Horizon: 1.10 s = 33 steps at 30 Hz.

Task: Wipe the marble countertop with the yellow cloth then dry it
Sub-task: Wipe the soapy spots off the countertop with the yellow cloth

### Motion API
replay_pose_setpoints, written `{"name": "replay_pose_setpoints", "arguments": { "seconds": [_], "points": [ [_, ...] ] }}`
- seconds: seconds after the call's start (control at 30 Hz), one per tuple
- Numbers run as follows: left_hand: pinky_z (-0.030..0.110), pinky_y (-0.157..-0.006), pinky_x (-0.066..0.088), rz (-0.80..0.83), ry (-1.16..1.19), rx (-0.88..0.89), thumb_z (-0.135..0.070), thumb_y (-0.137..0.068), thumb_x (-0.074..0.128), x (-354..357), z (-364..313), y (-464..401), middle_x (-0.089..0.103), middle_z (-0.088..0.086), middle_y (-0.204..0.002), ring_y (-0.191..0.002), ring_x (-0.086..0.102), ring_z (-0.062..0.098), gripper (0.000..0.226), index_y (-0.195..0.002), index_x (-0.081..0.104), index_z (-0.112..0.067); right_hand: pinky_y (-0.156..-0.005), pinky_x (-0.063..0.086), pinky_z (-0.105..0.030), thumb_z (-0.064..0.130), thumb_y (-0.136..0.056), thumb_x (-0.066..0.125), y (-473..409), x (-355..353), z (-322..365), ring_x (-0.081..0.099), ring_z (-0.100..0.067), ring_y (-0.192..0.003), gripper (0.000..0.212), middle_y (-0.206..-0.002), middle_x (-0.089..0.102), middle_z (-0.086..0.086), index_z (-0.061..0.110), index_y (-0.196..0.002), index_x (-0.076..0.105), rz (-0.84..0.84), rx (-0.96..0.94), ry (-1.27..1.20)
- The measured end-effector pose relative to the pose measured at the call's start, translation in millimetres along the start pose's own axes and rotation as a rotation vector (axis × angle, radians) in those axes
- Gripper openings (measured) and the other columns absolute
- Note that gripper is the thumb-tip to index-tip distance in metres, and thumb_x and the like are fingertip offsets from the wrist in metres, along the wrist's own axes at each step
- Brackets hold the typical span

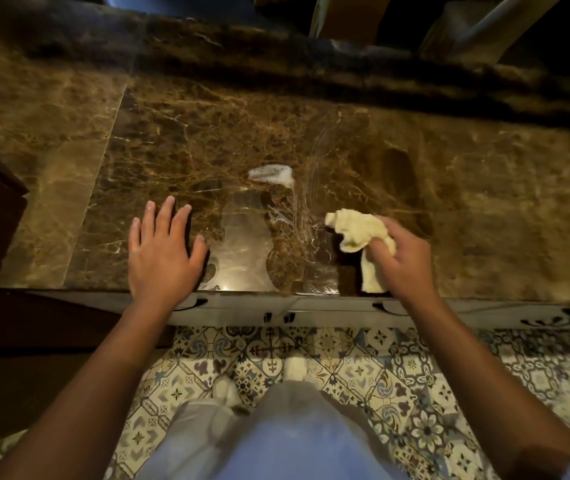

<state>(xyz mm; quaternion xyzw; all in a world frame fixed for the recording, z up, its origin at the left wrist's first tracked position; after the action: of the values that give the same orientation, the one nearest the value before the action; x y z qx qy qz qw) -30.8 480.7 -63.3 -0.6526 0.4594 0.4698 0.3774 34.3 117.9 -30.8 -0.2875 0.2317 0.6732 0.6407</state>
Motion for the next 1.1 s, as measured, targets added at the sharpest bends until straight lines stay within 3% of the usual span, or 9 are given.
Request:
{"name": "replay_pose_setpoints", "arguments": {
  "seconds": [0.07,0.13,0.23,0.43,0.67,0.9,1.1],
  "points": [
    [0.053,-0.128,0.013,-0.017,0.003,-0.001,-0.042,-0.104,0.048,1,1,0,0.031,0.010,-0.170,-0.160,0.017,0.032,0.058,-0.157,0.041,-0.017,-0.067,0.052,-0.031,0.046,-0.090,0.050,16,-18,-16,0.064,0.007,-0.080,0.045,-0.096,0.071,0.017,0.034,-0.132,0.062,-0.098,0.051,0.012],
    [0.054,-0.128,0.014,-0.032,0.004,0.009,-0.042,-0.104,0.047,3,2,0,0.032,0.011,-0.169,-0.160,0.019,0.032,0.058,-0.156,0.042,-0.018,-0.085,0.057,-0.044,0.044,-0.097,0.048,39,-11,-30,0.065,-0.010,-0.103,0.048,-0.118,0.071,0.000,0.025,-0.140,0.059,-0.165,0.129,-0.039],
    [0.053,-0.128,0.014,-0.037,0.012,0.011,-0.043,-0.103,0.047,3,2,0,0.033,0.011,-0.169,-0.159,0.020,0.033,0.058,-0.155,0.043,-0.017,-0.111,0.042,-0.056,0.039,-0.101,0.042,61,32,-26,0.049,-0.028,-0.135,0.055,-0.146,0.055,-0.013,0.011,-0.148,0.047,-0.291,0.171,0.018],
    [0.054,-0.128,0.015,-0.050,0.025,0.008,-0.040,-0.103,0.049,1,0,1,0.034,0.012,-0.168,-0.159,0.021,0.034,0.057,-0.154,0.044,-0.016,-0.121,0.024,-0.053,0.039,-0.104,0.038,58,98,19,0.041,-0.028,-0.144,0.051,-0.149,0.055,-0.010,0.008,-0.144,0.050,-0.505,0.163,0.236],
    [0.054,-0.128,0.013,-0.045,0.035,0.014,-0.041,-0.101,0.047,2,1,2,0.034,0.012,-0.168,-0.159,0.020,0.035,0.059,-0.154,0.044,-0.016,-0.125,0.020,-0.054,0.039,-0.104,0.047,53,138,59,0.035,-0.034,-0.150,0.055,-0.157,0.047,-0.016,0.004,-0.146,0.046,-0.509,0.262,0.351],
    [0.055,-0.128,0.014,-0.037,0.046,0.030,-0.041,-0.101,0.048,-2,1,5,0.035,0.014,-0.168,-0.159,0.021,0.036,0.059,-0.154,0.045,-0.015,-0.126,0.016,-0.055,0.046,-0.104,0.034,37,161,92,0.022,-0.034,-0.156,0.064,-0.166,0.032,-0.017,0.006,-0.154,0.036,-0.305,0.169,0.439],
    [0.053,-0.129,0.011,0.013,0.056,0.042,-0.042,-0.103,0.046,-10,1,7,0.029,0.012,-0.170,-0.160,0.016,0.034,0.060,-0.157,0.041,-0.015,-0.127,0.013,-0.050,0.051,-0.103,0.041,-14,146,92,0.019,-0.033,-0.157,0.070,-0.167,0.029,-0.017,0.006,-0.156,0.033,-0.178,0.144,0.398]
  ]
}}
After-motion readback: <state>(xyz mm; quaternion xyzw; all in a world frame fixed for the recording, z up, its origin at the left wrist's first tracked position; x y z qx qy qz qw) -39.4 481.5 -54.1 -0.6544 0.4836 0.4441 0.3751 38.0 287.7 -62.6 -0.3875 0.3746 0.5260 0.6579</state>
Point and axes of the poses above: each hand's wrist, its own y-axis away from the middle knuckle, its own x-axis out of the palm, z = x × y, the point moved 2 cm from there along -y, towards the middle knuckle
